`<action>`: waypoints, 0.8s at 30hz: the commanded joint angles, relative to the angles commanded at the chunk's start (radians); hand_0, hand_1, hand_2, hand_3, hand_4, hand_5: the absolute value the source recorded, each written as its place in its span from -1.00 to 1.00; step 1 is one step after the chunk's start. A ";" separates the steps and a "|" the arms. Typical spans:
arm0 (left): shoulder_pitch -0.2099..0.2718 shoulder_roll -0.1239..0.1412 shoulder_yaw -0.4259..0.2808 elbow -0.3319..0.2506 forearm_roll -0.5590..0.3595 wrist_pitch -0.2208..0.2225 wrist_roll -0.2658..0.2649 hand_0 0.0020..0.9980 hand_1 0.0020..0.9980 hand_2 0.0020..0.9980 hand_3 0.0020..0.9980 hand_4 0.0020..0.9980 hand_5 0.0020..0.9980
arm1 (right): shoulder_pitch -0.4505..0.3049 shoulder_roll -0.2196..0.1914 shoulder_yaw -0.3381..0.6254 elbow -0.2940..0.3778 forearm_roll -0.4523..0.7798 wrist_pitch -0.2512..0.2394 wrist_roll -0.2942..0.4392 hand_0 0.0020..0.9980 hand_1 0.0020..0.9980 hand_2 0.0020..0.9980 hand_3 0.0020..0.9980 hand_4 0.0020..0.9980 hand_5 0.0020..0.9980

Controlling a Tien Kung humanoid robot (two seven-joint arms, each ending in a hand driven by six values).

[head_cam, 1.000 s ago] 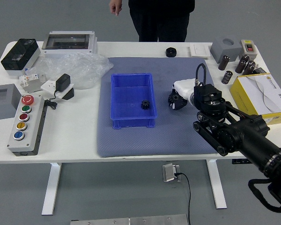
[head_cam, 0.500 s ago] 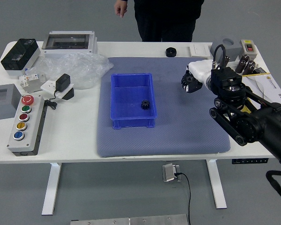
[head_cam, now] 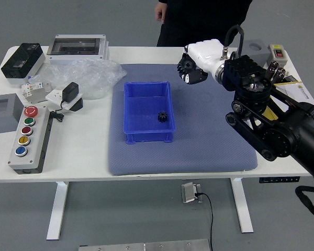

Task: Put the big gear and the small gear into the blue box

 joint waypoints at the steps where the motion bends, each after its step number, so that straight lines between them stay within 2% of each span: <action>1: 0.000 0.000 0.000 0.000 0.001 0.000 0.000 0.66 0.57 0.55 0.51 0.32 -0.29 | 0.001 0.012 -0.001 0.006 0.000 -0.001 0.001 0.11 -0.09 0.00 0.20 -0.14 -0.40; 5: 0.000 -0.002 -0.002 0.000 0.001 -0.001 -0.001 0.66 0.57 0.55 0.51 0.32 -0.29 | 0.001 0.070 -0.008 0.001 0.000 -0.009 0.003 0.11 -0.09 0.00 0.20 -0.13 -0.40; 10: 0.000 -0.008 -0.002 0.000 0.002 -0.002 -0.001 0.66 0.57 0.55 0.51 0.32 -0.29 | -0.017 0.134 -0.024 -0.038 0.000 -0.025 0.009 0.11 -0.09 0.00 0.20 -0.13 -0.40; 16: 0.001 -0.015 -0.001 0.000 0.002 -0.002 -0.001 0.66 0.57 0.55 0.51 0.32 -0.29 | -0.037 0.170 -0.041 -0.083 0.000 -0.031 0.014 0.11 -0.08 0.01 0.20 -0.13 -0.40; 17: 0.001 -0.015 -0.001 0.000 0.003 -0.002 0.000 0.66 0.57 0.55 0.51 0.32 -0.29 | -0.038 0.173 -0.042 -0.088 0.000 -0.031 0.014 0.10 -0.03 0.12 0.30 0.07 -0.31; 22: 0.002 -0.017 -0.002 0.000 0.005 -0.002 0.000 0.66 0.57 0.55 0.51 0.32 -0.29 | -0.043 0.186 -0.041 -0.115 0.003 -0.011 0.016 0.10 -0.03 0.12 0.30 0.07 -0.31; 23: 0.002 -0.017 -0.002 0.000 0.005 -0.002 0.000 0.66 0.57 0.55 0.51 0.32 -0.29 | -0.043 0.186 -0.040 -0.119 0.007 -0.004 0.017 0.23 0.13 0.42 0.69 0.49 -0.10; 24: 0.002 -0.017 -0.002 0.000 0.005 -0.002 0.000 0.66 0.57 0.55 0.51 0.32 -0.29 | -0.043 0.186 -0.039 -0.123 0.010 0.002 0.018 0.23 0.13 0.42 0.69 0.49 -0.10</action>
